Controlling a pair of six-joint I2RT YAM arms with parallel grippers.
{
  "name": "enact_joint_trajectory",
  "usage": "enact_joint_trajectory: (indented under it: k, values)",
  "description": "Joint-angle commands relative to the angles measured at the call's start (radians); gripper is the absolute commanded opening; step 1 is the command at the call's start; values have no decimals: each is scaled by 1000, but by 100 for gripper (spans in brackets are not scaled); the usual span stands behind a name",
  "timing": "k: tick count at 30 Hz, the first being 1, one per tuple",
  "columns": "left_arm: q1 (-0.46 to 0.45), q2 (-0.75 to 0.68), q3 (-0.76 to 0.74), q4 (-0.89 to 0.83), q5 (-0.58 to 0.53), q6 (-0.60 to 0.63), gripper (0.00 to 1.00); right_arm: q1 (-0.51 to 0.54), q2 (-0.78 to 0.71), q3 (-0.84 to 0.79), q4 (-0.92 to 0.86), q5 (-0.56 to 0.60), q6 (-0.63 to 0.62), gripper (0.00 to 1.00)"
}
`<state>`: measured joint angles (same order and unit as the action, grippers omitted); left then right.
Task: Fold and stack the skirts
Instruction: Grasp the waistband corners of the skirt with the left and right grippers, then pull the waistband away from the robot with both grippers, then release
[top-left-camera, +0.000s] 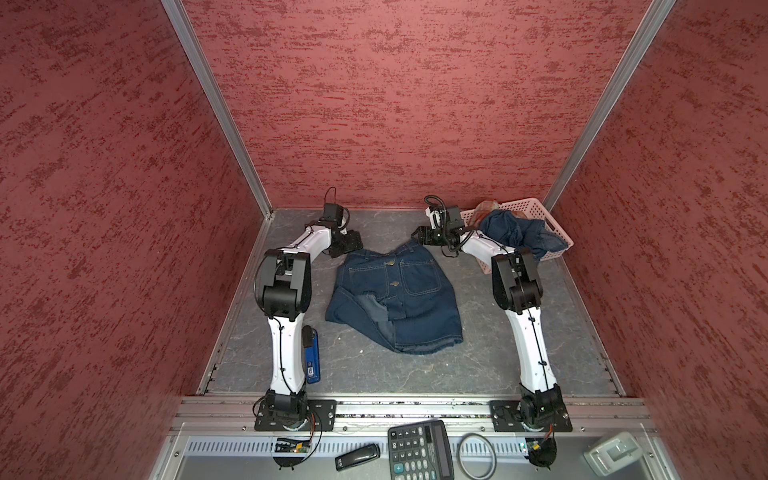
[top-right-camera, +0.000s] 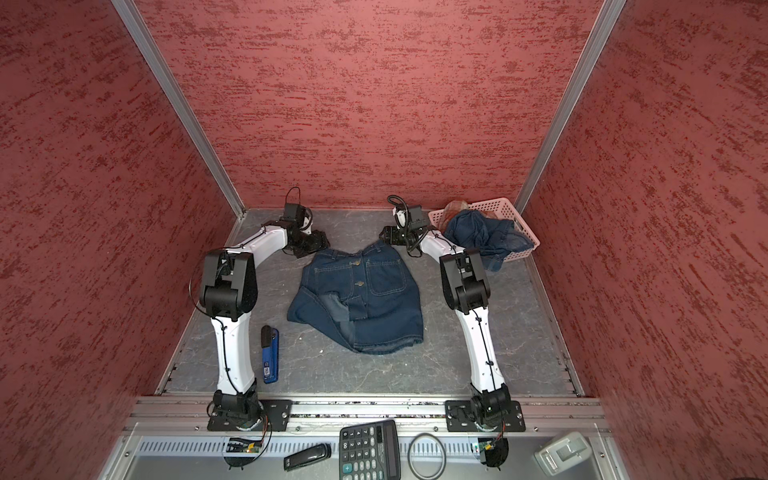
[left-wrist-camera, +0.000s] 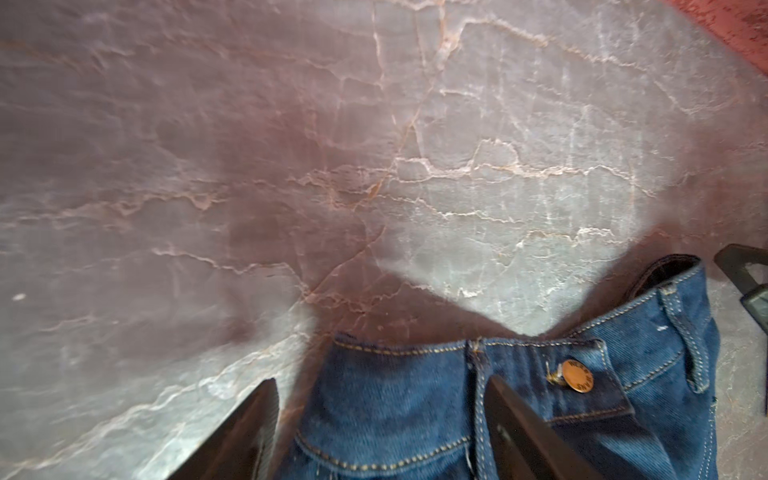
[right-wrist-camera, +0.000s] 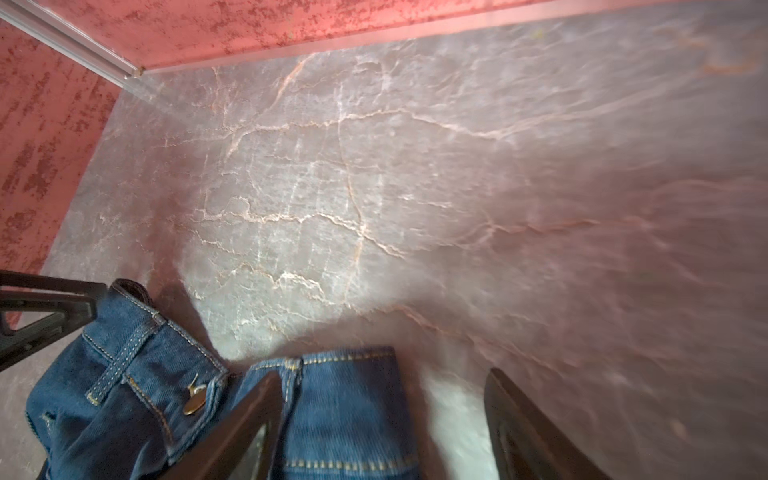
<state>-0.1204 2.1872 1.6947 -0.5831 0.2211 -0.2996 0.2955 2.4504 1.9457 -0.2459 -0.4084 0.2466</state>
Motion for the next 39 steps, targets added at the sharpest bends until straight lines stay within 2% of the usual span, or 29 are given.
enact_joint_trajectory:
  k: [1,5,7,10,12,14,15,17,24,31,39]
  values:
    - [7,27,30,-42,24,-7,75,19,43,71,-103,-33,-11,76]
    - [7,43,29,-50,33,-15,72,36,84,108,-150,-30,-20,70]
    - [7,51,31,-50,44,-16,66,42,94,119,-152,-33,-22,60]
    - [6,66,45,-39,67,-19,51,42,95,134,-125,-32,-22,36]
    - [7,76,59,-8,97,-30,26,42,96,162,-104,-44,-26,19]
    - [9,88,88,16,115,-38,12,41,91,180,-70,-48,-26,2]
    - [13,94,105,28,120,-43,5,41,84,184,-47,-42,-23,0]
    - [18,98,150,34,135,-53,0,43,62,184,-18,-22,-29,0]
    - [24,-41,188,60,124,-21,0,42,-139,83,81,48,-83,0]
    - [22,-319,58,137,84,21,0,41,-457,-138,270,106,-104,0]
    - [-6,-703,-160,255,10,46,0,64,-871,-434,466,150,-133,0]
